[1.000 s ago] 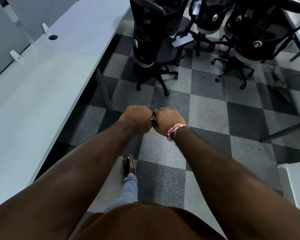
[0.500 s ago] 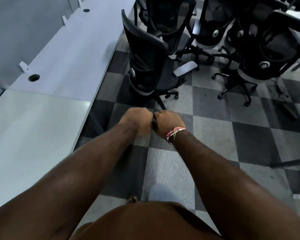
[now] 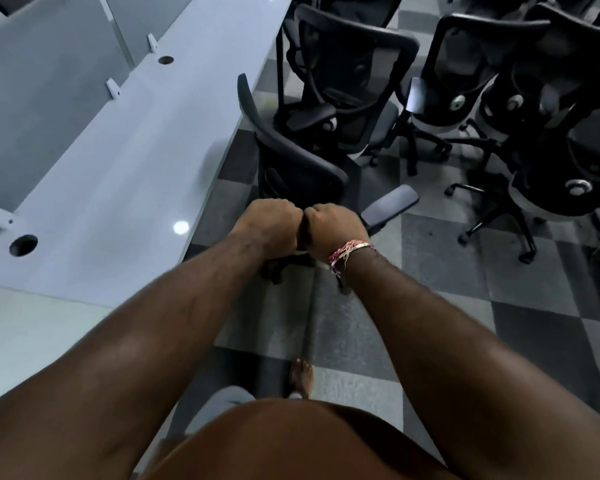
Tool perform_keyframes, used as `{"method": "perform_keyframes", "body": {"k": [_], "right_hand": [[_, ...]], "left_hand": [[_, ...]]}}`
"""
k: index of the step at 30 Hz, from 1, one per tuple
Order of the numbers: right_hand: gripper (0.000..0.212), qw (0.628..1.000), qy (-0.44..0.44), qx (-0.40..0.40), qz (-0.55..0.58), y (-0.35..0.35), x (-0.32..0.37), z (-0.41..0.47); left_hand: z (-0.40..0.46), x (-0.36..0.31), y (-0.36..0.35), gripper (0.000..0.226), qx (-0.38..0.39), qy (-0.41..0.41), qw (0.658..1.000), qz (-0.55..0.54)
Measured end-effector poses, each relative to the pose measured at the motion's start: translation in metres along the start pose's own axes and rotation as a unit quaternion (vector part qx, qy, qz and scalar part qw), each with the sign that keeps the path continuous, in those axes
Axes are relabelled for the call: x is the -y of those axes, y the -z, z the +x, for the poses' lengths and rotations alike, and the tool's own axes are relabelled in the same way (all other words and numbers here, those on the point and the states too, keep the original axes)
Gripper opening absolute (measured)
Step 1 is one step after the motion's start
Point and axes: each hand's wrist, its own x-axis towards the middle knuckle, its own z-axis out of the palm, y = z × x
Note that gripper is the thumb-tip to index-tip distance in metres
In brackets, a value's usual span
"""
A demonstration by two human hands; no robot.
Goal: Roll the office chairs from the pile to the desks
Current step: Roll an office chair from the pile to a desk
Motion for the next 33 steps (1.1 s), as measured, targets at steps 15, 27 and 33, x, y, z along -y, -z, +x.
{"method": "perform_keyframes", "body": {"k": [15, 27, 33], "right_hand": [[0.012, 0.99, -0.099, -0.096, 0.019, -0.055, -0.031, 0.223], [0.025, 0.986, -0.144, -0.074, 0.034, -0.082, -0.021, 0.276], [0.031, 0.988, -0.142, -0.056, 0.029, -0.084, -0.022, 0.271]], "left_hand": [[0.186, 0.179, -0.009, 0.028, -0.053, -0.115, 0.992, -0.012], [0.239, 0.244, -0.022, 0.034, 0.006, -0.23, 0.973, -0.009], [0.236, 0.24, -0.023, 0.032, 0.0, -0.229, 0.973, 0.002]]}}
